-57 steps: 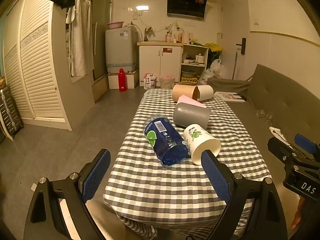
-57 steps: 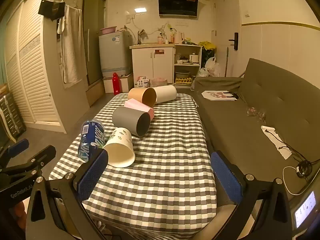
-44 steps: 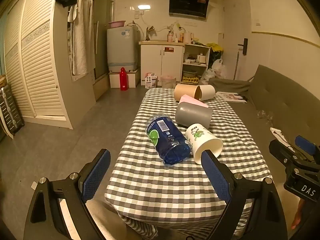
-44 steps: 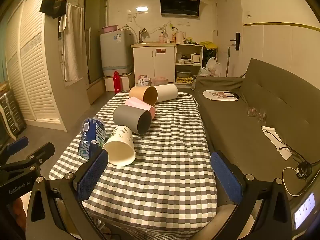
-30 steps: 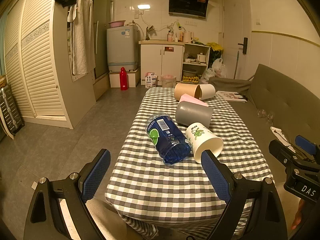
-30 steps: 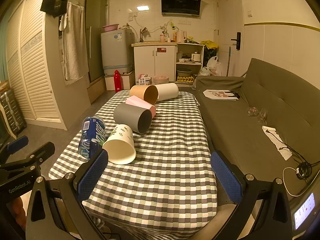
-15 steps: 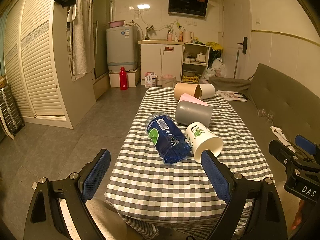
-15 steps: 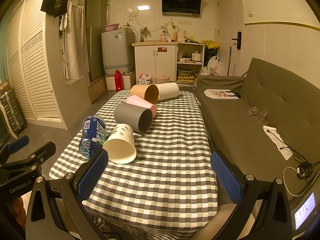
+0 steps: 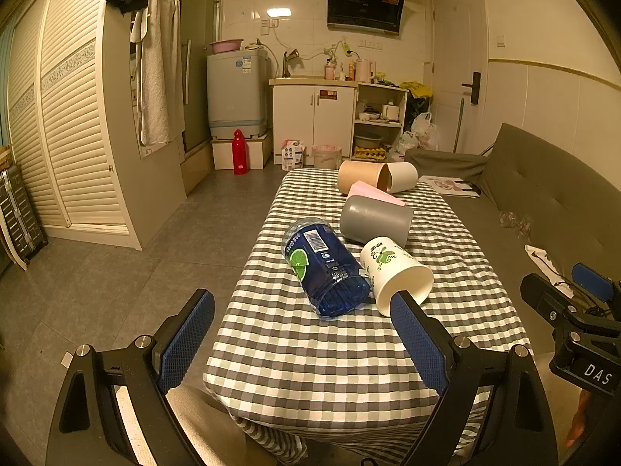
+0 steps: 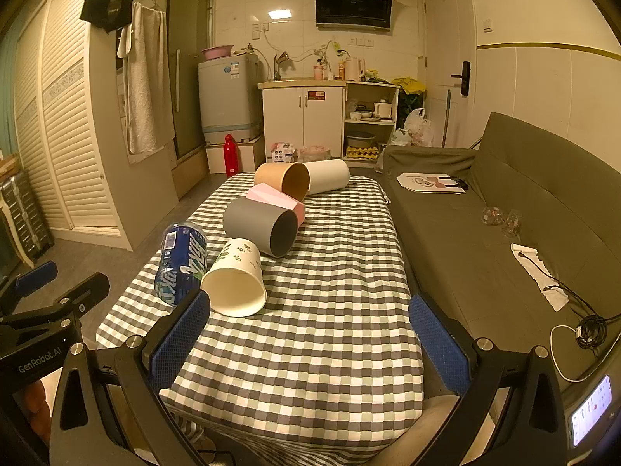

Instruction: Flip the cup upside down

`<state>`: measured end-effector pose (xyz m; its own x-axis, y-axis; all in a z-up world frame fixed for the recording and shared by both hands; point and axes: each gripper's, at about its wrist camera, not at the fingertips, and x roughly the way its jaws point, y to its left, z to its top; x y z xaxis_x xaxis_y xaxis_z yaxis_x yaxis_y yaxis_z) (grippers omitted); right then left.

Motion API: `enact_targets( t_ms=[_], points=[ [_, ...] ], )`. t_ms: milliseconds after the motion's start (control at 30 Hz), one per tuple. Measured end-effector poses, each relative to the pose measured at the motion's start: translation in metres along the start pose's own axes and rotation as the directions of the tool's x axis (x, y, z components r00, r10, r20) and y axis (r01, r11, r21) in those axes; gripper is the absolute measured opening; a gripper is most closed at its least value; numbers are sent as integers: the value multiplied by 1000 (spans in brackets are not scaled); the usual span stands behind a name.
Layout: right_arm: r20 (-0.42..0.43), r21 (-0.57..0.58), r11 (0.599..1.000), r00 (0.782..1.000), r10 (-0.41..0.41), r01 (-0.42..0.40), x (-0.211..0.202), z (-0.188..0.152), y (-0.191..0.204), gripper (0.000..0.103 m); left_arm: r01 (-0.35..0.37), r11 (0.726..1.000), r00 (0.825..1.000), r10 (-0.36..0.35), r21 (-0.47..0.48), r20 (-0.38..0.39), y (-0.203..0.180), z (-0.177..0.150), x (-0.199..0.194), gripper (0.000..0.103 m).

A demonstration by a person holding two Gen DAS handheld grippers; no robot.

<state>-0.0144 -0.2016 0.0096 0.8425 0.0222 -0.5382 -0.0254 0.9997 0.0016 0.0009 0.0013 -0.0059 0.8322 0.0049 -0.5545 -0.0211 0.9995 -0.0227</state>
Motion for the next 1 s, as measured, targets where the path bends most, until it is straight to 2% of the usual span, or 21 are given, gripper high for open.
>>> enact_targets(
  t_ms=[733, 1000],
  points=[
    [-15, -6, 1000, 1000, 6, -6, 4, -1, 6, 103, 0, 1000, 1000, 0, 0, -5, -1, -1, 3, 95],
    [-24, -19, 999, 999, 42, -43, 8, 7, 7, 103, -2, 1000, 1000, 2, 8, -22, -5, 9, 9, 95]
  ],
)
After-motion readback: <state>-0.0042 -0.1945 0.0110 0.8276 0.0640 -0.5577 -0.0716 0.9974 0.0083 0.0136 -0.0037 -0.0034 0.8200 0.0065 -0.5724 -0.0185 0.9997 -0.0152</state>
